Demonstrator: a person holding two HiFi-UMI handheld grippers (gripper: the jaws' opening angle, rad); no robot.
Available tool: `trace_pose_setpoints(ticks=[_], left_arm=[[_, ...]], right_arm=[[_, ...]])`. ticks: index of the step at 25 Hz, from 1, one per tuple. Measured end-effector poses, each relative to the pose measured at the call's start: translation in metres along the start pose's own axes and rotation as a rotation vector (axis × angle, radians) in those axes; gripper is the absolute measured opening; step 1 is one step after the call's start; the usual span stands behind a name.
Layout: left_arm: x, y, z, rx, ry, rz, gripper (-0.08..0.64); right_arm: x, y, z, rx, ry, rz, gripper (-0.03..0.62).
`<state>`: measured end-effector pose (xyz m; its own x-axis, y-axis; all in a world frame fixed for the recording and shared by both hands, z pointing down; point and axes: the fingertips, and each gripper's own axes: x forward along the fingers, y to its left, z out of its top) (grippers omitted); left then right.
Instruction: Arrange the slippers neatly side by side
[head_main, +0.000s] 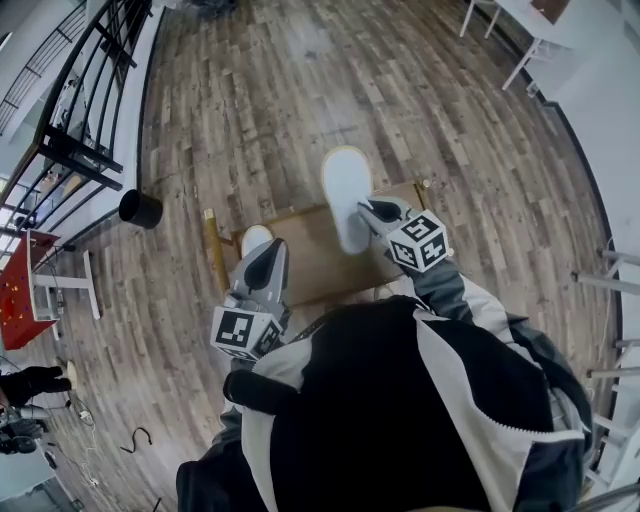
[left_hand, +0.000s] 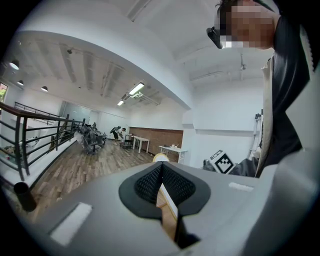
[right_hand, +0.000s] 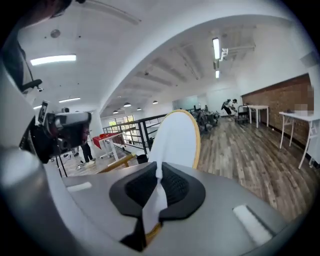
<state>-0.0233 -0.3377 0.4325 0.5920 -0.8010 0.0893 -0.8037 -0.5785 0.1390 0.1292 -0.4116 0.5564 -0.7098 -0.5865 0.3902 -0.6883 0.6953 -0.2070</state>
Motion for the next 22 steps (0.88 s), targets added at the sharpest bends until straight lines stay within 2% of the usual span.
trace_pose_setpoints(ticks=[7,11,16,22], left_arm=[[-0.009,0.012,-0.001,-0.007,-0.015,0.023,0.018],[-0.013,0.014,-0.003,-0.002,-0.006,0.013,0.018],[-0.024,0.019,-0.004,-0.005,-0.008,0.013,0.018],[-0.043,0.023,-0.014,-0.001,0.001,0.028,0.018]], right_arm=[[-0.054,0.050,0.053,-0.128,-0.156,-0.007,0.026],[-0.059,0.066,0.063,-0.164,-0.182,-0.008,0.026],[-0.043,0.075,0.050,-0.146,-0.148,0.016,0.026],[0.018,0.094,-0.009,-0.079,0.011,0.124,0.026]])
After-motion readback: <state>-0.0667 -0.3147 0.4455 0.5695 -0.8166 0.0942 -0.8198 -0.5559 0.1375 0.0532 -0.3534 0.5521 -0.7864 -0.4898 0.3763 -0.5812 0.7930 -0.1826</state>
